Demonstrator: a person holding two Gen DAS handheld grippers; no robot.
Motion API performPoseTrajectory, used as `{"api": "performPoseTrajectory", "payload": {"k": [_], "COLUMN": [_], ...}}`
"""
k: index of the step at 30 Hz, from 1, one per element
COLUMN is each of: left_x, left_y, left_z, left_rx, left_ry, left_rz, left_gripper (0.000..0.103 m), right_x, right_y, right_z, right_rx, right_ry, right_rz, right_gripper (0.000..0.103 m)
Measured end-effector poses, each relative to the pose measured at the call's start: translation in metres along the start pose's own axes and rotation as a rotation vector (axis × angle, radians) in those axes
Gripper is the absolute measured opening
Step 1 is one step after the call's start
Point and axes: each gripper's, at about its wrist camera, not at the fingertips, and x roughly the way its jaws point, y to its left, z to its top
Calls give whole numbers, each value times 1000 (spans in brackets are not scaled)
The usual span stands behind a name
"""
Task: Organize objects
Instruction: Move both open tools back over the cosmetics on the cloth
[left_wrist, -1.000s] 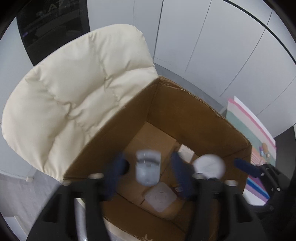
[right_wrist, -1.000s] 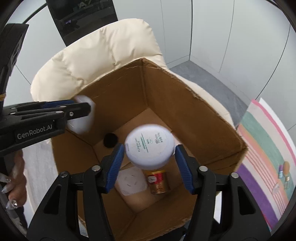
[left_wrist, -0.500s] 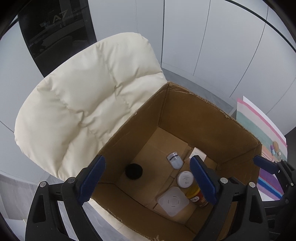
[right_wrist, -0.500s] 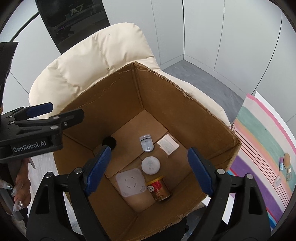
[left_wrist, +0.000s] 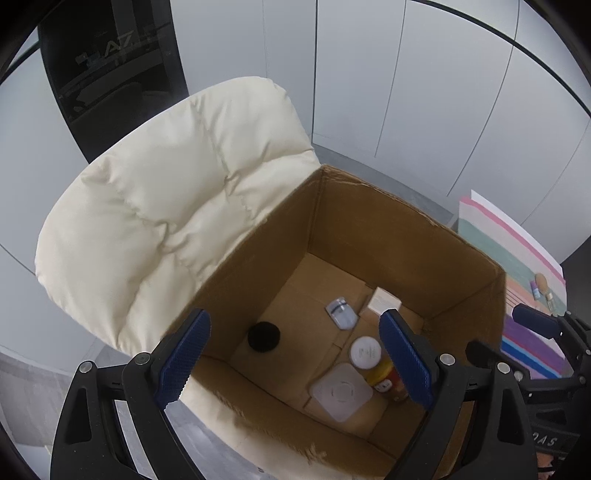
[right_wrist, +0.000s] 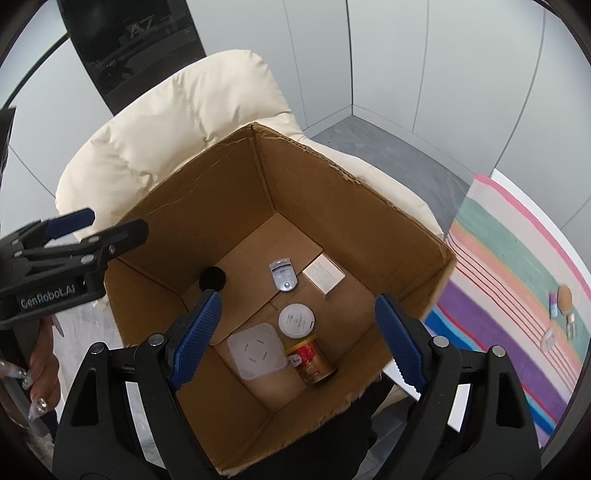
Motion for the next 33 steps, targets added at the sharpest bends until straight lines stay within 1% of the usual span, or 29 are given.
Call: {"api": "performPoseTrajectory", "payload": {"k": [2, 3, 6, 8, 10, 12, 13, 15, 17, 20, 24, 29, 33], "left_x": [-7, -10, -23, -32, -40, -51, -59, -73, -79, -84, -89, -91, -91], "left_y": [-2, -3, -4, -5, -7, -9, -9, -9, -10, -12, -17, -22, -31], "left_z": [-6, -9, -23, -36, -48, -55, -58, -66, -74, -87, -97, -100, -103], "left_rx": [-6, -8, -10, -4, 2, 5, 4, 3, 6, 17, 30, 42, 64], "left_ry": [6, 8, 7, 3, -5, -25, -47, -81, -84, -58, -57, -68, -72], "left_rz": [27, 30, 30, 23, 9, -4, -8, 0, -4, -17, -31, -37, -55], "left_gripper": [94, 94, 94, 94, 94, 94, 94, 100, 102, 102, 102, 102, 102], "right_x": [-8, -12, -24, -34, -44, -53, -57, -65, -74, -90, -104, -110, -117], "right_y": [-1, -2, -5, -7, -8, -7, -6, -4, -4, -4, -7, -7, -11], "right_z": [-5, -9, -22, -33, -44, -55, -60, -70, -81, -97, -114, -125, -131], "right_rx": [25, 40, 86, 119, 148, 155, 150, 149, 164, 188, 225, 222, 235], "right_ry": [-12, -18, -32, -46, -61, -67, -67, -66, -79, -98, -107, -109, -120], "right_rz": [-12, -18, -34, -36, -64, -104, -112, -122, -129, -131, -131, -156, -160], "right_gripper": [87, 87, 88, 94, 94, 94, 94, 94, 94, 94, 94, 94, 94]}}
